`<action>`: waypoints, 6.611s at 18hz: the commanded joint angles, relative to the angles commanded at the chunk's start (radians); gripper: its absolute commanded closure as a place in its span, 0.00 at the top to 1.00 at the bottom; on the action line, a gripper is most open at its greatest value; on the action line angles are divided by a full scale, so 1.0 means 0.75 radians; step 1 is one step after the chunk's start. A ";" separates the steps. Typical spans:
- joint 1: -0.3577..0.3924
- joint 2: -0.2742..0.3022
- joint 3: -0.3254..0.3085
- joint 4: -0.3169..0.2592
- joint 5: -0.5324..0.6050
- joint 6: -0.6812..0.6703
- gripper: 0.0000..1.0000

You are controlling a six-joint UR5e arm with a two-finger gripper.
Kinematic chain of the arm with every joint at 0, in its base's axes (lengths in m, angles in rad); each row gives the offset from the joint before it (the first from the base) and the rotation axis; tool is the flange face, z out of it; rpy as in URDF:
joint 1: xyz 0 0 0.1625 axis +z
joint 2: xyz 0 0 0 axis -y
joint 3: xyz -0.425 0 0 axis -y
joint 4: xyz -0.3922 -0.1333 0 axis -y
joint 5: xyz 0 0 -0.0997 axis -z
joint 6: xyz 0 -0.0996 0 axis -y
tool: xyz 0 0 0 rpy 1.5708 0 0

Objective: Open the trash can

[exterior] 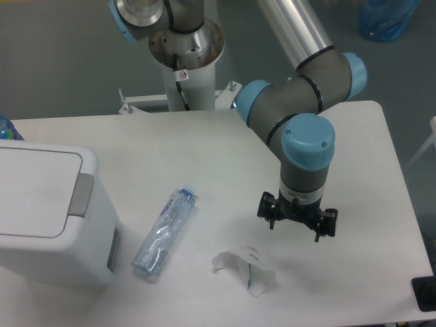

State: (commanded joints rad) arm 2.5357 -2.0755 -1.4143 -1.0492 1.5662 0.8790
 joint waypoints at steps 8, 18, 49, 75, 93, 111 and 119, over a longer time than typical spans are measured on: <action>0.000 0.004 0.031 0.000 -0.012 -0.059 1.00; -0.092 0.096 0.094 -0.014 -0.127 -0.333 1.00; -0.610 0.264 0.211 -0.370 -0.147 -0.659 1.00; -0.595 0.250 0.241 -0.360 -0.100 -0.636 1.00; -0.569 0.245 0.241 -0.360 -0.102 -0.644 1.00; -0.536 0.260 0.247 -0.360 -0.106 -0.630 1.00; -0.305 0.209 0.195 -0.315 -0.104 -0.426 1.00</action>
State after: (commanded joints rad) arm 2.3067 -1.9189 -1.2684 -1.2855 1.4879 0.5594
